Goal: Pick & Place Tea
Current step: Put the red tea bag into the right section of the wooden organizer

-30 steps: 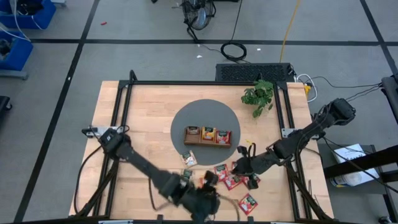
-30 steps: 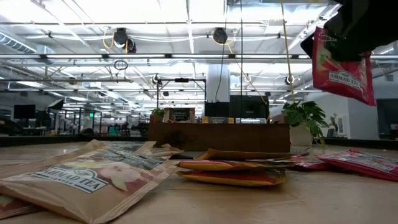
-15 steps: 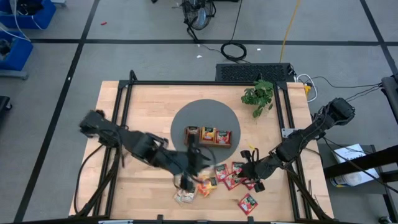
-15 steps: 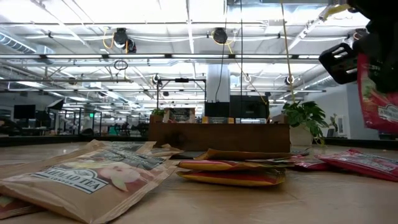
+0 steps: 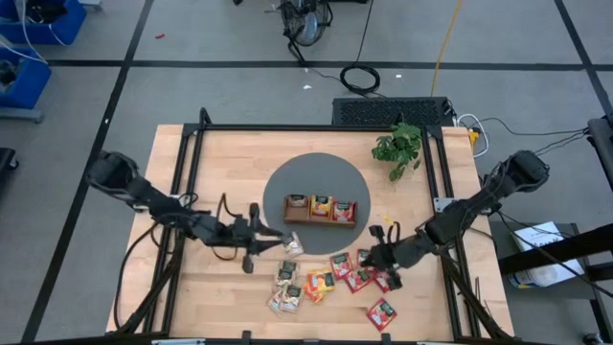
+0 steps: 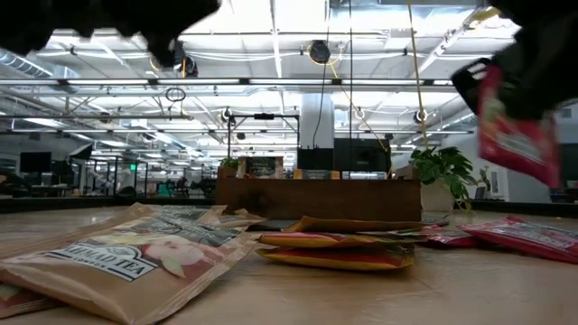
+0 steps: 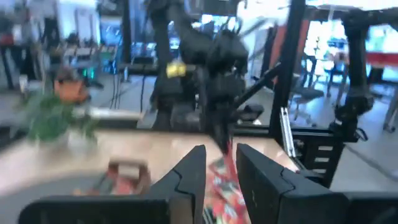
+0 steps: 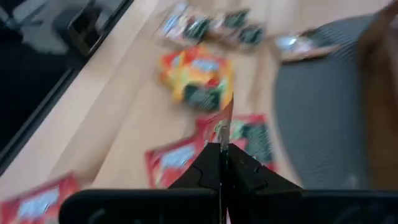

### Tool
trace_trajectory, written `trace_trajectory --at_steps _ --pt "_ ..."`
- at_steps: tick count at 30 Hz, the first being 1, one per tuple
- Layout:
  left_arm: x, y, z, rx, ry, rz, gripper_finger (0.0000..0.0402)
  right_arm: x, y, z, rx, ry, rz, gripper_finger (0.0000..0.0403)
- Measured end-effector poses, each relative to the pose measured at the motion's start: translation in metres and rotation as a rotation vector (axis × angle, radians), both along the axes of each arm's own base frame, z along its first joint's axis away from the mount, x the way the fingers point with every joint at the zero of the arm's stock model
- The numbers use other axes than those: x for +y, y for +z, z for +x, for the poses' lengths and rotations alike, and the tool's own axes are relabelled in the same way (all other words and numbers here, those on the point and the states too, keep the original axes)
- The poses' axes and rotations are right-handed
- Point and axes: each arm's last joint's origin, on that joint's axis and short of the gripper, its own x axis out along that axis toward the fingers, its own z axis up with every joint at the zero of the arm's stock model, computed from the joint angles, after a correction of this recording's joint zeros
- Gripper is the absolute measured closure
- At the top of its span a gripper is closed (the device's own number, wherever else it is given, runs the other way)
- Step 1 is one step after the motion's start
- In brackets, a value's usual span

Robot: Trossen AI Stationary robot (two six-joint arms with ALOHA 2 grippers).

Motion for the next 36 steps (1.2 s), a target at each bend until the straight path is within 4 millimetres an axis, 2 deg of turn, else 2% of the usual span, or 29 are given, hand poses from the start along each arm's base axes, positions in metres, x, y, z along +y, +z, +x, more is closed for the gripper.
trace_trajectory --at_steps 2,7,11,15,18,22,25,30,34,36 --pt "0.001 -0.013 -0.003 0.052 0.019 -0.004 0.0309 -0.009 0.007 0.006 -0.028 -0.025 -0.015 0.0403" --pt "-0.009 -0.024 0.002 0.086 -0.034 0.179 0.0309 -0.045 0.019 0.022 -0.057 -0.122 -0.109 0.0403" --pt "-0.005 -0.018 0.007 0.061 0.023 0.239 0.0309 -0.068 0.021 0.029 -0.013 -0.184 -0.124 0.0403" --pt "0.004 -0.019 0.01 0.078 0.068 0.232 0.0309 -0.074 0.021 0.031 -0.011 -0.178 -0.133 0.0403" --pt "0.011 -0.028 0.012 0.169 0.093 0.243 0.0309 -0.074 0.022 0.031 -0.006 -0.158 -0.162 0.0403" --pt "0.012 -0.02 0.013 0.097 0.111 0.088 0.0309 -0.073 0.036 0.035 0.028 -0.168 -0.159 0.0403" --pt "0.01 -0.021 0.013 0.105 0.06 0.092 0.0309 -0.076 0.048 0.036 0.094 -0.186 -0.173 0.0403" --pt "0.01 -0.027 0.013 0.164 0.043 0.151 0.0309 -0.093 0.077 0.046 0.169 -0.219 -0.223 0.0403" --pt "0.013 -0.028 0.014 0.165 0.058 0.193 0.0309 -0.109 0.084 0.059 0.237 -0.209 -0.268 0.0403" --pt "0.016 -0.028 0.015 0.169 0.068 0.203 0.0309 -0.116 0.078 0.065 0.276 -0.181 -0.256 0.0403"
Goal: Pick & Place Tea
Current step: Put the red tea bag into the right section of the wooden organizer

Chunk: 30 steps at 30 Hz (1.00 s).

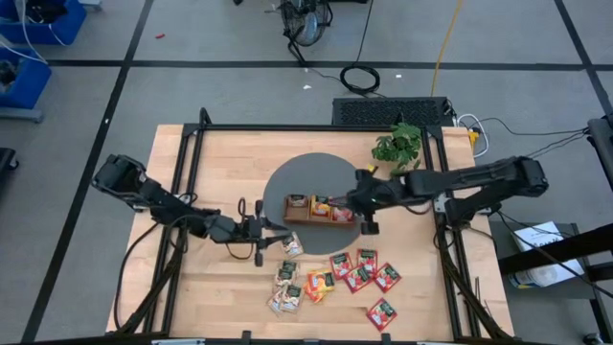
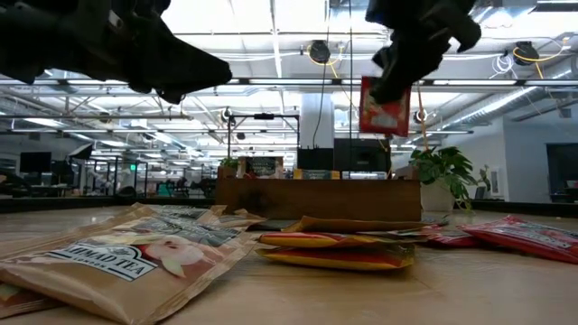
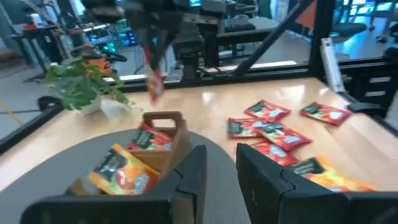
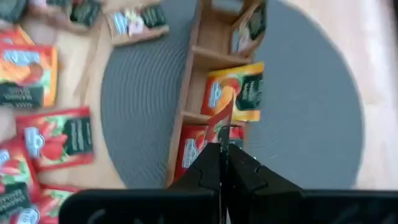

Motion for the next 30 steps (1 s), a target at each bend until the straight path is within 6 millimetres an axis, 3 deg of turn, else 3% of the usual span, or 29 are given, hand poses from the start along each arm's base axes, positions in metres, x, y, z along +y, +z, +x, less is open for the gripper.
trace_trajectory --at_steps 8,12,30 --pt "0.006 0.0 0.002 0.003 0.024 0.015 0.0309 -0.021 -0.036 0.026 0.089 -0.008 -0.012 0.0403" --pt "0.006 -0.002 0.002 0.018 0.025 0.013 0.0309 -0.027 -0.044 0.034 0.077 -0.017 -0.017 0.0403" --pt "0.006 -0.002 0.002 0.02 0.027 -0.009 0.0309 -0.025 -0.049 0.031 0.099 -0.086 0.08 0.0403"
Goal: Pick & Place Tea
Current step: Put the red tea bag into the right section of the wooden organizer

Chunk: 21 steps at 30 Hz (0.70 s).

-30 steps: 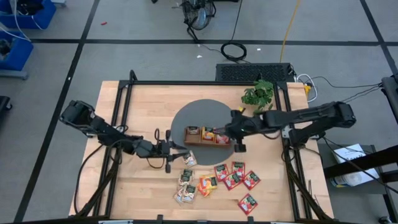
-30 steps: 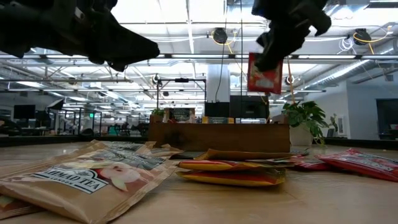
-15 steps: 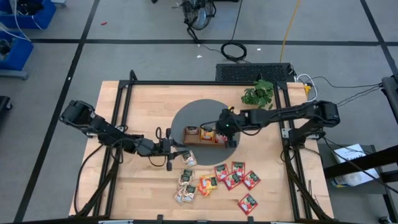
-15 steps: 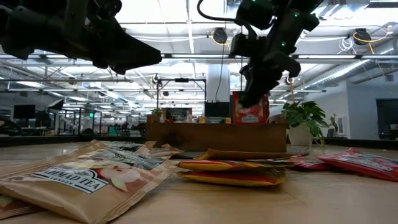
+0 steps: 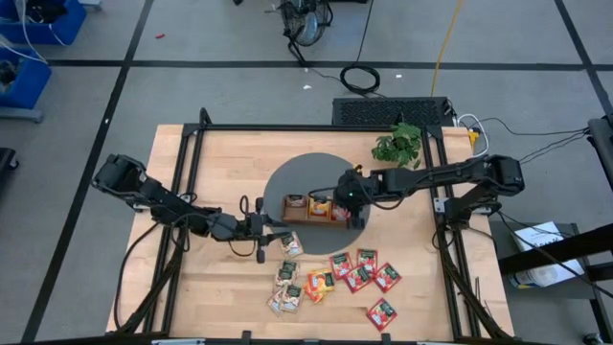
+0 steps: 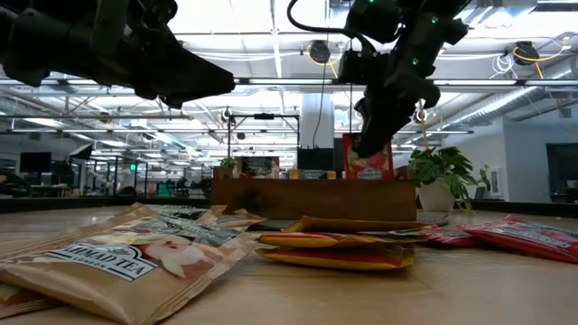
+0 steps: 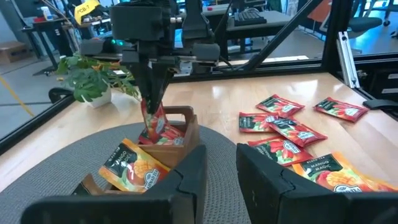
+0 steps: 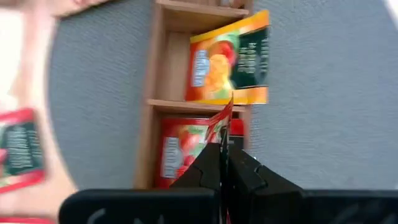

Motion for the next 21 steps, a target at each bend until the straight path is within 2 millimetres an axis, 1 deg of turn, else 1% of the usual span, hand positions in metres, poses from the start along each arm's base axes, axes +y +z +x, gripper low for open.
trace_trajectory --at_steps 2,6,8,13,17,21 --pt "0.0 0.0 0.0 0.0 0.0 -0.003 0.0309 0.001 0.001 0.001 -0.014 0.003 0.039 0.0403" --pt "0.0 0.0 0.0 0.0 0.001 -0.006 0.0309 0.003 0.0 0.001 -0.013 0.011 0.043 0.0403" --pt "0.0 0.0 0.0 0.001 0.001 -0.006 0.0309 0.003 -0.003 0.001 -0.03 0.013 0.04 0.0403" --pt "0.0 0.0 0.0 0.001 0.002 -0.015 0.0309 0.003 -0.019 -0.004 -0.035 0.03 0.025 0.0403" --pt "0.0 0.0 0.0 0.001 0.002 -0.016 0.0309 0.003 -0.023 -0.007 -0.026 0.032 0.025 0.0403" --pt "0.0 0.0 0.0 0.001 0.002 -0.016 0.0309 0.003 -0.022 -0.005 -0.044 0.033 0.023 0.0403"
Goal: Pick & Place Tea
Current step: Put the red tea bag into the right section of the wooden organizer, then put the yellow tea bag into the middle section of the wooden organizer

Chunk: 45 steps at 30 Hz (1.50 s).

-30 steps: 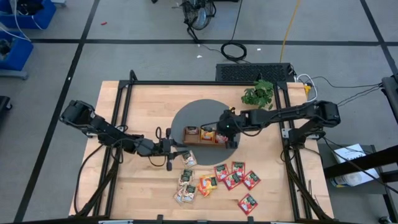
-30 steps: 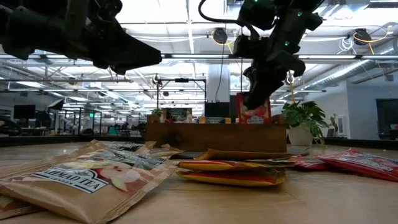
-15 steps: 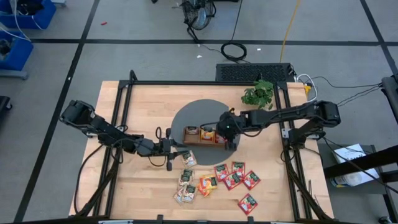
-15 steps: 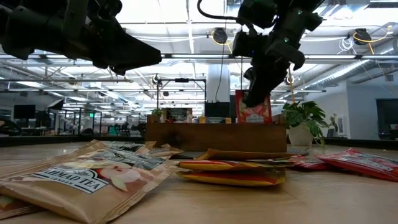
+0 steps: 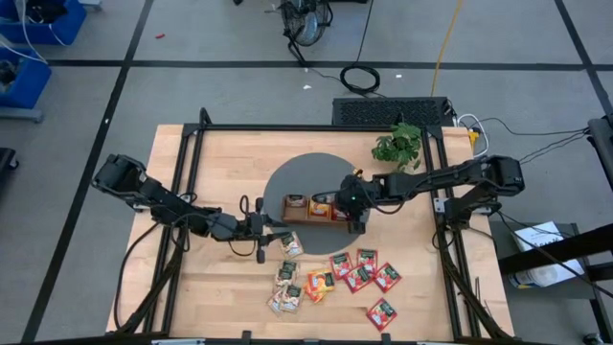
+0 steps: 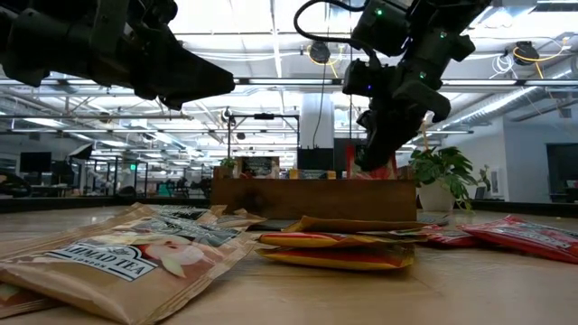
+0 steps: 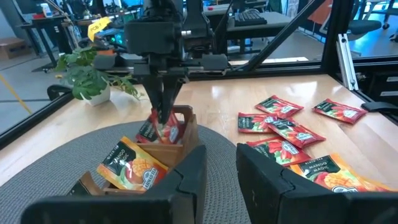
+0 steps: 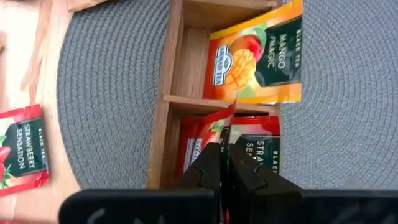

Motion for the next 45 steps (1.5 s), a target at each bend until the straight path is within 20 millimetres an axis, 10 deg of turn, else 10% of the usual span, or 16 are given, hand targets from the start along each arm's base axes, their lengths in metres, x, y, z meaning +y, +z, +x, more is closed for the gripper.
trace_trajectory --at_steps 20,33,45 --pt "0.0 -0.002 0.0 0.019 -0.009 0.005 0.0309 -0.003 0.007 0.003 -0.054 -0.037 -0.074 0.0277" --pt "0.0 -0.006 -0.001 0.059 -0.005 -0.057 0.0309 0.043 0.081 -0.025 -0.367 0.049 -0.024 0.0277" --pt "-0.027 -0.008 0.007 0.196 -0.061 -0.073 0.0309 0.109 -0.01 -0.058 -0.63 0.387 0.27 0.0291"
